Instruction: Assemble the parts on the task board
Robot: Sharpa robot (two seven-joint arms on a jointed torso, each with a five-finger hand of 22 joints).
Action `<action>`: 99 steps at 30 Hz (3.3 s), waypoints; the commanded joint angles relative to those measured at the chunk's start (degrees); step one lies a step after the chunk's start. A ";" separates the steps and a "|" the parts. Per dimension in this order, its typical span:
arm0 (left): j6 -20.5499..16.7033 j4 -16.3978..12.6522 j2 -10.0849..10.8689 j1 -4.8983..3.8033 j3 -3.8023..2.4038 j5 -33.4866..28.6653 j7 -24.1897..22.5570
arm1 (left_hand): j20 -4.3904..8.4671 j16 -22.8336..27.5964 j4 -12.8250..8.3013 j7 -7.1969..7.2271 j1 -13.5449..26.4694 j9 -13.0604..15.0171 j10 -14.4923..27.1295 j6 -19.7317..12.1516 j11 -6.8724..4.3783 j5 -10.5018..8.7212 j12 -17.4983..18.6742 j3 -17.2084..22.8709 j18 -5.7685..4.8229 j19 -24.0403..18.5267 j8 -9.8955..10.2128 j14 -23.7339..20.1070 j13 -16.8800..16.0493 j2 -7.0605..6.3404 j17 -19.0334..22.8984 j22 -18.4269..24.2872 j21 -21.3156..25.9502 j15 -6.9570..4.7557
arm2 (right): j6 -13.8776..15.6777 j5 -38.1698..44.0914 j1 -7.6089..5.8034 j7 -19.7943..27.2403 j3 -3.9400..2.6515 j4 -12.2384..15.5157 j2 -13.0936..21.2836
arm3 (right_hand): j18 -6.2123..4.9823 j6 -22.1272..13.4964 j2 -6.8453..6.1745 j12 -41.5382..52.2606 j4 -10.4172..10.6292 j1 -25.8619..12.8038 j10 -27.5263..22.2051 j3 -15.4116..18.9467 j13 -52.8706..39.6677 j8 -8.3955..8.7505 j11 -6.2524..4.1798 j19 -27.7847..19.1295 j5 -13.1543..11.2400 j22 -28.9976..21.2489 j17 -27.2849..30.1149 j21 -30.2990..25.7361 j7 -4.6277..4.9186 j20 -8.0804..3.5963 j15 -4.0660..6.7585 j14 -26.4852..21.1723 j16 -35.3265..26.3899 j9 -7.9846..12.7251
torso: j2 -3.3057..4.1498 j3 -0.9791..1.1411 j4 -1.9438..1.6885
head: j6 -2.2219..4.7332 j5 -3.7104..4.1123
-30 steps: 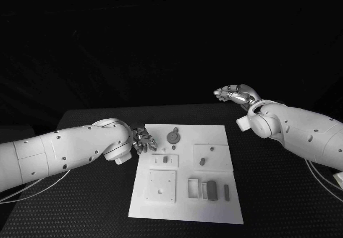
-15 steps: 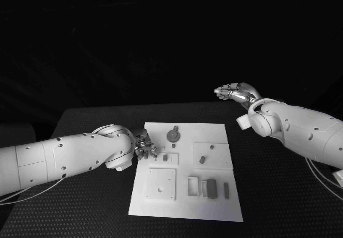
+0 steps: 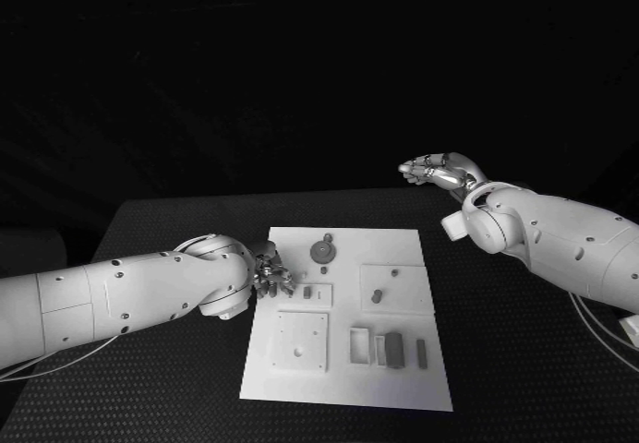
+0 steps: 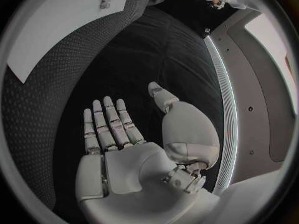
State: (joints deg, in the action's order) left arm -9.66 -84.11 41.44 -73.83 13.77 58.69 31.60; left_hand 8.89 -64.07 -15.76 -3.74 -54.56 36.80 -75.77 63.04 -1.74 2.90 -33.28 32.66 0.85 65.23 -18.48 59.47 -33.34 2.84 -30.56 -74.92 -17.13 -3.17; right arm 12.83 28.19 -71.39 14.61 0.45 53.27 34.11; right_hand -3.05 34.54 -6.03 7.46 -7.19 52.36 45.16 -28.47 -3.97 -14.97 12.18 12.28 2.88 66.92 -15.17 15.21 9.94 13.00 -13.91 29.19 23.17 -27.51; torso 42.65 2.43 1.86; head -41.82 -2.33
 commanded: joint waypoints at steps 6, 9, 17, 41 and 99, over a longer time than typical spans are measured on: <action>-1.63 0.47 -0.39 0.41 -0.02 1.54 0.99 | 0.03 -0.33 -0.14 0.85 -0.37 2.12 -1.61 1.33 -1.36 0.15 -0.33 0.04 0.78 0.35 -1.65 0.49 -0.07 -0.13 -0.07 -1.41 -0.29 -0.18 | -0.86 0.09 0.02 0.67 -0.01 0.15 0.07 | 0.58 -0.35 0.57 -0.22 0.11 0.07 0.46 0.15 0.00 -0.27 -0.08 -0.41 -0.02 -0.10 -0.07 -0.40 2.61 -0.03 -0.31 -0.19 -0.37 0.08 | -0.01 0.04 0.03 | -0.13 -0.01; -1.22 0.55 -0.47 0.50 -0.02 1.52 1.05 | 0.03 -0.32 -0.12 0.85 -0.30 2.12 -1.61 1.33 -1.36 0.15 -0.32 0.01 0.77 0.34 -1.64 0.50 -0.07 -0.17 -0.06 -1.41 -0.31 -0.18 | -0.86 0.09 0.02 0.67 -0.01 0.16 0.09 | 0.58 -0.35 0.58 -0.23 0.11 0.08 0.46 0.16 0.00 -0.27 -0.08 -0.42 -0.02 -0.09 -0.07 -0.41 2.61 -0.03 -0.31 -0.19 -0.38 0.09 | -0.01 0.05 0.04 | -0.15 0.00; -0.55 0.57 -0.58 0.61 -0.02 1.34 1.33 | 0.03 -0.28 0.02 0.83 -0.05 2.11 -1.61 1.33 -1.34 0.15 -0.29 -0.08 0.74 0.31 -1.59 0.49 -0.08 -0.25 -0.05 -1.39 -0.34 -0.18 | -0.95 0.08 0.02 0.67 -0.01 0.17 0.13 | 0.58 -0.35 0.58 -0.24 0.11 0.08 0.47 0.17 0.00 -0.29 -0.08 -0.40 -0.02 0.03 -0.08 -0.41 2.61 -0.03 -0.32 -0.19 -0.38 0.10 | -0.03 0.04 0.02 | -0.19 -0.07; 0.38 0.37 -0.73 1.07 -0.02 2.13 1.48 | 0.16 -0.36 0.29 0.96 0.26 2.14 -1.81 1.65 -1.45 0.12 -0.39 -0.12 0.77 0.36 -1.62 0.65 -0.22 -0.76 -0.09 -1.40 -0.58 -0.27 | -1.15 0.05 0.04 0.70 -0.01 0.13 0.19 | 0.59 -0.37 0.61 -0.30 0.12 0.08 0.51 0.20 -0.01 -0.36 -0.08 -0.42 -0.02 0.04 -0.11 -0.50 2.62 -0.03 -0.31 -0.22 -0.41 0.15 | -0.03 0.02 0.02 | -0.54 0.05; 1.03 1.12 -1.91 1.09 -0.03 3.31 0.62 | 0.74 -1.71 2.78 1.76 4.24 2.28 -2.62 3.87 -2.16 4.16 -2.20 -1.15 1.07 0.90 -1.68 1.54 -2.16 -7.17 -0.99 -1.35 -3.06 -0.82 | -1.51 0.02 0.17 0.66 -0.01 0.07 0.11 | 0.63 -0.45 0.59 -0.45 0.20 -0.01 0.59 0.32 -0.01 -0.50 -0.06 -0.56 -0.02 -0.38 -0.16 -0.84 2.63 -0.01 -0.37 -0.33 -0.52 0.27 | 0.00 -0.01 -0.01 | -0.66 0.18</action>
State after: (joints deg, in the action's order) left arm -9.25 -82.73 39.85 -72.80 13.76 62.17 33.23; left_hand 9.62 -65.62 -13.24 -1.49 -50.45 39.28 -78.48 66.97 -3.75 7.63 -35.23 31.59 0.85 65.95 -20.44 60.71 -35.45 -3.85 -31.49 -74.92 -20.01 -4.00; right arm 12.24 28.17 -71.28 14.62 0.45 53.30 34.26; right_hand -3.05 34.54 -6.03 7.24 -7.03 52.36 45.37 -28.31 -3.97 -15.17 11.97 12.28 2.88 66.63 -15.28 14.54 9.94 13.00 -14.06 29.04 22.96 -27.33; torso 42.63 2.46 1.89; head -42.47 -2.16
